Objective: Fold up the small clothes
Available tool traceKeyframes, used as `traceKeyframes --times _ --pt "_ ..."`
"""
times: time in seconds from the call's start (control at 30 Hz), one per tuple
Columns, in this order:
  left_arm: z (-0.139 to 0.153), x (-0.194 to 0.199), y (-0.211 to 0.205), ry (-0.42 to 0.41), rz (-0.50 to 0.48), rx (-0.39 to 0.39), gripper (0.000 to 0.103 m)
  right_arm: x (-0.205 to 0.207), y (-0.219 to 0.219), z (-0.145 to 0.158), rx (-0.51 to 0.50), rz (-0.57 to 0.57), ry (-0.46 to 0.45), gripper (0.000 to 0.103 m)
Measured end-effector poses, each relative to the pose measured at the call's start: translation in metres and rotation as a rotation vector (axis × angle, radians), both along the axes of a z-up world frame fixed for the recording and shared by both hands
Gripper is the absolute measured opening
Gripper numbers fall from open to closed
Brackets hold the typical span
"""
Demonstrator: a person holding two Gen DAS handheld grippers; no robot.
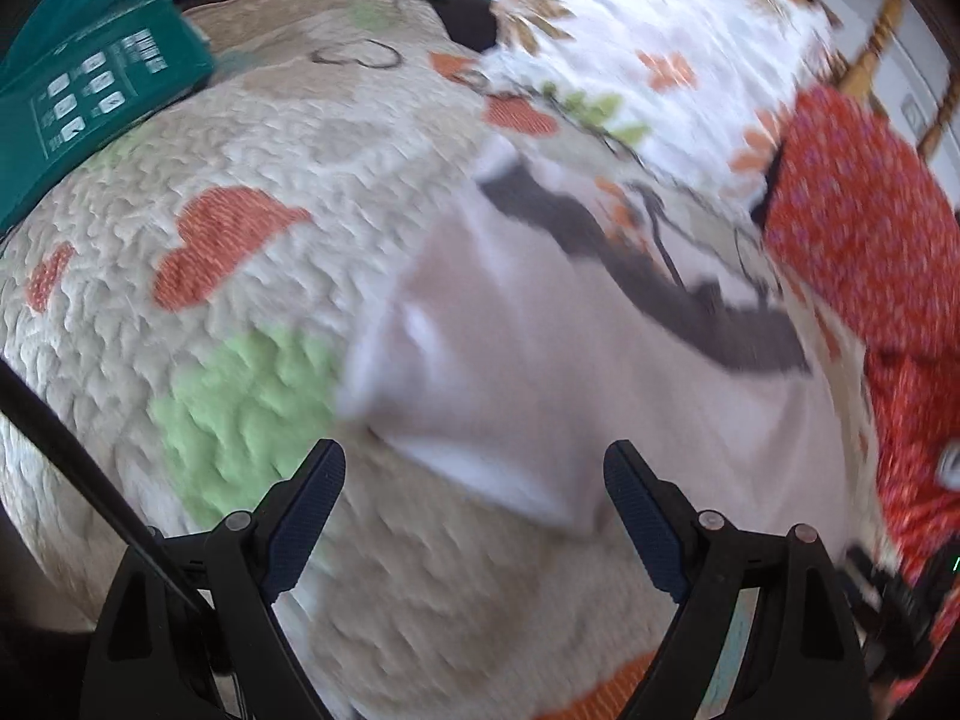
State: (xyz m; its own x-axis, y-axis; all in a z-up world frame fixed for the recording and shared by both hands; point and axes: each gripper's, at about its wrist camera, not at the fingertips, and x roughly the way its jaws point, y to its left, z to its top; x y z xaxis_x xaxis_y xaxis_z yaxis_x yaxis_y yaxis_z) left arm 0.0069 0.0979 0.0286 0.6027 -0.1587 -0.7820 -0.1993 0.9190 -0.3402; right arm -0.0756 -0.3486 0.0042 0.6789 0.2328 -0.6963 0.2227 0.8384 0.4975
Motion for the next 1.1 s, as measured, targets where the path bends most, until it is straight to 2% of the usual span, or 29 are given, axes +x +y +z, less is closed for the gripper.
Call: traceKeyframes --times 0.07,0.27,0.33,0.37,0.5,0.53,0.57,0.6,0.63,0.67,0.7,0.87,1.1 --pt "-0.001 0.01 0.01 -0.005 -0.013 -0.01 0.088 -0.002 0.0 -0.001 0.031 -0.002 -0.007 0.073" --pt "-0.016 0.058 0.015 0.002 -0.184 -0.079 0.088 0.027 0.007 -0.006 0.095 0.048 -0.023 0.074" --pt "-0.02 0.071 0.008 -0.002 -0.237 -0.102 0.092 0.041 0.009 -0.008 0.097 0.049 -0.027 0.075" --pt "-0.021 0.074 0.006 -0.005 -0.248 -0.103 0.095 0.047 0.01 -0.008 0.097 0.049 -0.034 0.075" --pt "-0.023 0.088 -0.011 0.014 -0.281 -0.109 0.096 0.075 0.018 -0.009 0.102 0.046 -0.049 0.074" --pt "-0.024 0.089 -0.015 0.026 -0.283 -0.099 0.096 0.081 0.022 -0.008 0.092 0.043 -0.051 0.07" --pt "-0.024 0.09 -0.02 0.039 -0.278 -0.067 0.091 0.086 0.026 -0.007 0.069 0.036 -0.045 0.059" --pt "-0.024 0.09 -0.025 0.054 -0.278 -0.031 0.069 0.089 0.028 -0.007 0.054 0.029 -0.036 0.052" --pt "-0.022 0.09 -0.031 0.073 -0.294 0.001 0.051 0.092 0.029 -0.007 0.043 0.021 -0.023 0.035" --pt "-0.022 0.09 -0.032 0.091 -0.316 -0.007 0.022 0.095 0.029 -0.008 0.062 0.029 -0.011 0.026" --pt "-0.02 0.09 -0.031 0.12 -0.336 -0.068 0.02 0.095 0.027 -0.008 0.082 0.034 -0.005 0.024" --pt "-0.006 0.078 -0.018 0.135 -0.313 -0.128 0.018 0.08 0.026 0.005 0.116 0.066 -0.009 0.019" --pt "-0.002 0.041 -0.01 0.152 -0.314 -0.138 0.019 0.039 0.031 0.008 0.142 0.107 0.006 0.019"
